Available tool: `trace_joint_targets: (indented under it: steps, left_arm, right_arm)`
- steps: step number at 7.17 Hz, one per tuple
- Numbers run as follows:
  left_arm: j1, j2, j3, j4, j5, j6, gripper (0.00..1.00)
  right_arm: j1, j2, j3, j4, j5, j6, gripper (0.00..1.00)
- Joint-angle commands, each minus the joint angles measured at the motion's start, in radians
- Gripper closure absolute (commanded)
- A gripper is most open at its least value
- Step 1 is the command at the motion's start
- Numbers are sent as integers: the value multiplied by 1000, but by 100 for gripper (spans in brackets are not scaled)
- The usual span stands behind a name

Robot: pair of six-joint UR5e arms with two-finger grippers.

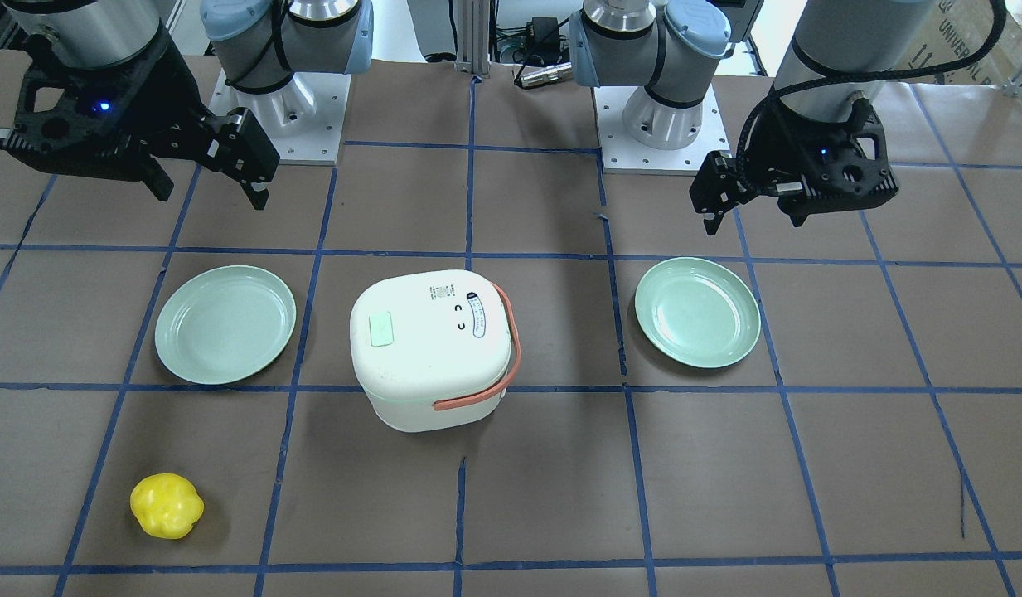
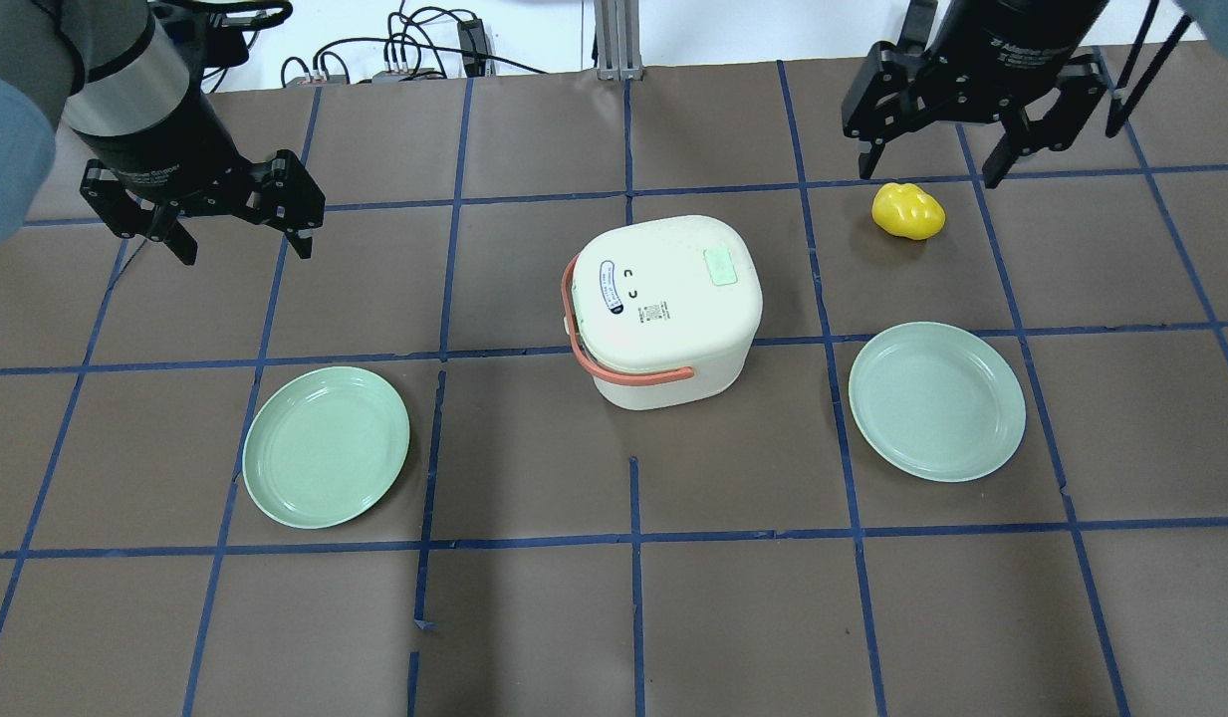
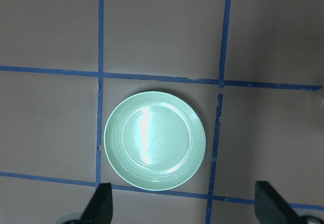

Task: Press rice cooker button
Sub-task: 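Move the right gripper over the rice cooker's green lid button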

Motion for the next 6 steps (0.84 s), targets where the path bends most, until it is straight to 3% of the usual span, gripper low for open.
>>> trace_joint_targets:
  steps: [1, 2, 4, 5, 6]
  left_arm:
    - [0, 0, 0, 0, 1, 0, 0]
    - [0, 0, 0, 0, 0, 0, 0]
    - [0, 0, 0, 0, 0, 0, 0]
    - [0, 0, 0, 0, 1, 0, 0]
    - [0, 0, 0, 0, 0, 0, 0]
  right_arm:
    - [101, 65, 2, -100, 25, 80, 1]
    - [141, 105, 3, -154, 24, 102, 6]
    - [152, 157, 6, -162, 31, 99, 70]
    - [152, 188, 5, -165, 72, 98, 82]
    - [152, 205, 6, -169, 76, 87, 88]
